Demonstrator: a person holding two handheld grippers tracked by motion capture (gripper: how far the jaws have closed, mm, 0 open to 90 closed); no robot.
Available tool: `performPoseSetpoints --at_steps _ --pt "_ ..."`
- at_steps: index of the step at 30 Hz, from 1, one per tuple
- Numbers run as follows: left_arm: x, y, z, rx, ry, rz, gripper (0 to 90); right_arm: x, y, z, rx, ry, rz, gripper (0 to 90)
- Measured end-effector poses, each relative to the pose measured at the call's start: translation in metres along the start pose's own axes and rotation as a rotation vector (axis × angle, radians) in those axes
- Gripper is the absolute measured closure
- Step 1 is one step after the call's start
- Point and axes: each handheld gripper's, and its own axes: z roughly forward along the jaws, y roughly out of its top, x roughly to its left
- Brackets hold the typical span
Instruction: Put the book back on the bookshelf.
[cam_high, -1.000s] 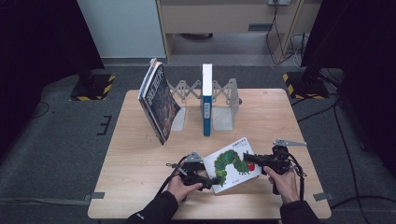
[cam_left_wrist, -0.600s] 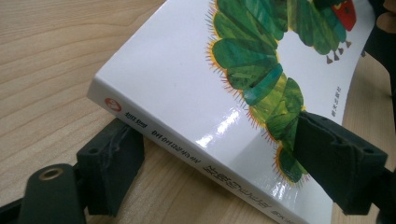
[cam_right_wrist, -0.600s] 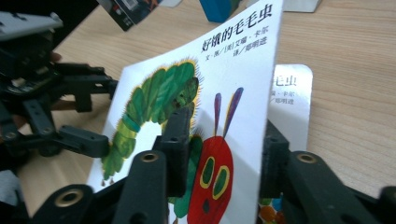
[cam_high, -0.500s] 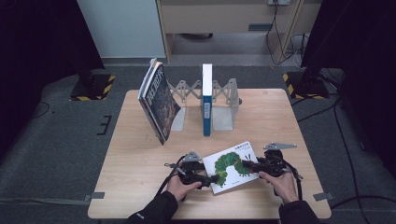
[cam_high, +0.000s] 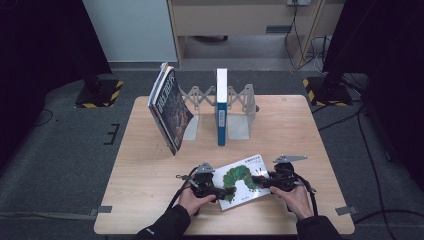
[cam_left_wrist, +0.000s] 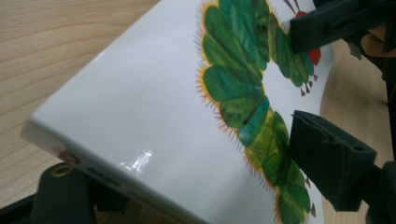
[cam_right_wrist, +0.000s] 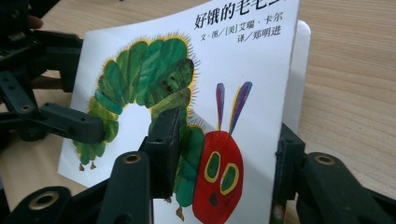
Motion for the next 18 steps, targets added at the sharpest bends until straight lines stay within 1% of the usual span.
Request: performPoseSetpoints --at_steps 1,2,3,5,7,8,9,10,12,14,17,18 --pt "0.000 0.000 0.000 -0.001 -0.002 -0.003 20.6 0.000 0.000 0.000 -0.002 0.002 0.007 51.4" --pt "0.000 0.000 0.000 -0.002 -0.001 -0.005 20.6 -0.001 0.000 0.000 -0.002 -0.001 0.001 49.3" --pt "0.000 0.000 0.000 -0.003 -0.002 -0.006 20.6 0.000 0.000 0.000 -0.003 -0.011 0.000 47.4" --pt "0.001 -0.001 -0.001 -0.009 -0.002 -0.013 21.4 0.002 0.001 0.000 0.002 -0.044 -0.036 43.8" --pt "0.001 -0.001 -0.001 -0.007 0.002 -0.014 23.2 0.003 0.001 -0.001 0.007 -0.069 -0.052 41.0" --pt "0.001 -0.001 0.000 -0.018 -0.002 -0.006 24.0 0.002 0.001 -0.001 0.001 -0.079 -0.055 40.0" --pt "0.001 -0.001 0.000 -0.022 -0.009 -0.003 25.0 0.001 0.001 -0.002 -0.005 -0.088 -0.045 39.8" --pt "0.001 -0.001 -0.002 -0.008 0.008 -0.016 25.5 -0.001 0.001 -0.003 -0.006 -0.092 -0.044 39.1" --pt "0.001 -0.001 -0.002 -0.009 0.008 -0.018 26.1 -0.004 -0.001 -0.003 0.003 -0.105 -0.038 38.0" --pt "0.000 -0.002 -0.002 -0.010 0.007 -0.024 26.7 -0.007 -0.003 -0.002 0.028 -0.113 -0.026 36.2" --pt "0.000 -0.002 -0.003 -0.007 0.001 -0.046 28.8 -0.008 -0.004 0.002 0.059 -0.128 -0.033 33.2" --pt "0.000 -0.002 -0.003 -0.006 -0.001 -0.051 29.9 -0.008 -0.004 0.004 0.068 -0.120 -0.026 32.6"
